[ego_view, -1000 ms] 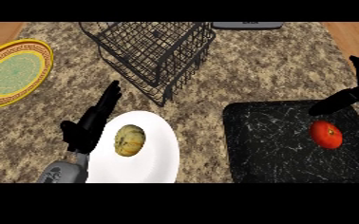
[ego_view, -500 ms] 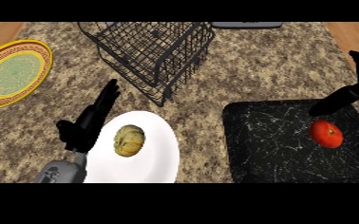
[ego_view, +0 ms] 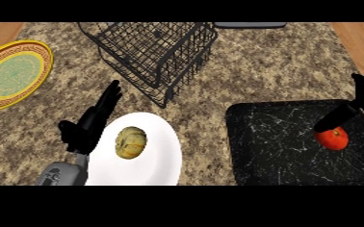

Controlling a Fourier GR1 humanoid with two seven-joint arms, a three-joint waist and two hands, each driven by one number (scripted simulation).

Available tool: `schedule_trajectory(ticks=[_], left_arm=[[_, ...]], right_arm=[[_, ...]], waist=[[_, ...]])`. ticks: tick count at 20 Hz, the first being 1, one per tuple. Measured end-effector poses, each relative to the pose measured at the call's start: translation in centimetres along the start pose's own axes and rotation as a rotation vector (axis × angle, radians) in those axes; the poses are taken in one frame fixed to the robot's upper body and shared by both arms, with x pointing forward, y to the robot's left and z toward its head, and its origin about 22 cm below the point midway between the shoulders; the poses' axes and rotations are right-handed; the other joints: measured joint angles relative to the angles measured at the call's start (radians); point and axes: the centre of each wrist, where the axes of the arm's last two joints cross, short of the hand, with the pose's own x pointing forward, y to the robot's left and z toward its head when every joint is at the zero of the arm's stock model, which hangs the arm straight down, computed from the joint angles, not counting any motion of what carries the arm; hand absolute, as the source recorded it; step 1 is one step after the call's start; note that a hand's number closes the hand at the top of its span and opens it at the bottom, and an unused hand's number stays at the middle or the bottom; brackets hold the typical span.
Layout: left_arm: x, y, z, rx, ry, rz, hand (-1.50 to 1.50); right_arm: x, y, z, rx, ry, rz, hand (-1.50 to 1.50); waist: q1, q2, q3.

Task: Pick the tomato from the tray and place it in the tiered basket

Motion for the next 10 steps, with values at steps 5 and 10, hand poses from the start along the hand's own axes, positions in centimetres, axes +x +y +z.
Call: schedule_trajectory(ticks=[5, 10], left_arm=[[0.0, -0.2, -0.2, -0.006, -0.005, 0.000, 0.00], [0.1, -0.1, -0.3, 0.009, -0.006, 0.002, 0.00]], right_arm=[[-0.9, 1.5, -0.1, 0.004, 0.019, -0.007, -1.50], [-2.4, 3.0, -0.7, 0.015, 0.062, -0.016, -1.50]], waist=[[0.001, 0.001, 0.002], [-0.001, 0.001, 0.002]])
